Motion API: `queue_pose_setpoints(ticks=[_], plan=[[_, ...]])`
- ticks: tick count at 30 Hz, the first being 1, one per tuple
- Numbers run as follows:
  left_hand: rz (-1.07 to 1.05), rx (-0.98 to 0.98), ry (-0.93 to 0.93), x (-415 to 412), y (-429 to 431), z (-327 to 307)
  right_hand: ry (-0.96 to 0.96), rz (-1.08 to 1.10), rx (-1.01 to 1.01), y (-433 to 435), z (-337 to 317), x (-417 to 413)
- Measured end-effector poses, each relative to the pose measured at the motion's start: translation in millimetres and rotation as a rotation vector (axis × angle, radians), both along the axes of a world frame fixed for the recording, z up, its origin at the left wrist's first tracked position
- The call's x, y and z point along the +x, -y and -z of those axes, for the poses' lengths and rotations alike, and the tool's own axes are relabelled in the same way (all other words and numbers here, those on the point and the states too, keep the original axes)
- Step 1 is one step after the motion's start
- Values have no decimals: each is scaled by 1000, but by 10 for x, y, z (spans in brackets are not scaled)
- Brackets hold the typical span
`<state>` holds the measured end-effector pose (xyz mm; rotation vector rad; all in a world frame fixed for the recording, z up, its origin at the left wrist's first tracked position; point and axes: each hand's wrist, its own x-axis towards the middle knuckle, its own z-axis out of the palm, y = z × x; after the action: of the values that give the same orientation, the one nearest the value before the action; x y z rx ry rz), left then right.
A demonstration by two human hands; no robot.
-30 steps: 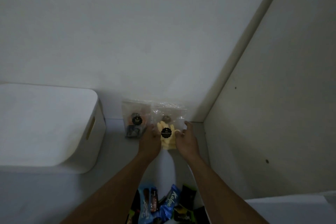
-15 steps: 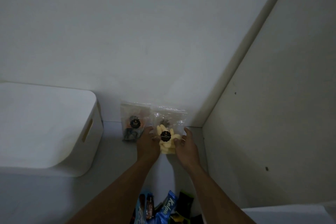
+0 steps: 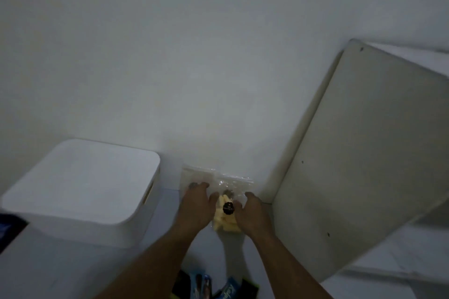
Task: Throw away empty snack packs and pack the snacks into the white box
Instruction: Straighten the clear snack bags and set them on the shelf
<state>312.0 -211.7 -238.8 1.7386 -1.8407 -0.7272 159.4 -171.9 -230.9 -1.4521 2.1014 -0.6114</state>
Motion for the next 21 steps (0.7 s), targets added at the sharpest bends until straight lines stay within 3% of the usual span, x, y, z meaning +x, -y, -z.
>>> queue_pose_setpoints(ticks=[10, 21], plan=[[-70, -46, 66, 1380, -164, -1120, -144, -217, -28, -10, -1167, 839], [-99, 7, 130, 3235, 91, -994, -123, -164, -15, 91, -1134, 2372]])
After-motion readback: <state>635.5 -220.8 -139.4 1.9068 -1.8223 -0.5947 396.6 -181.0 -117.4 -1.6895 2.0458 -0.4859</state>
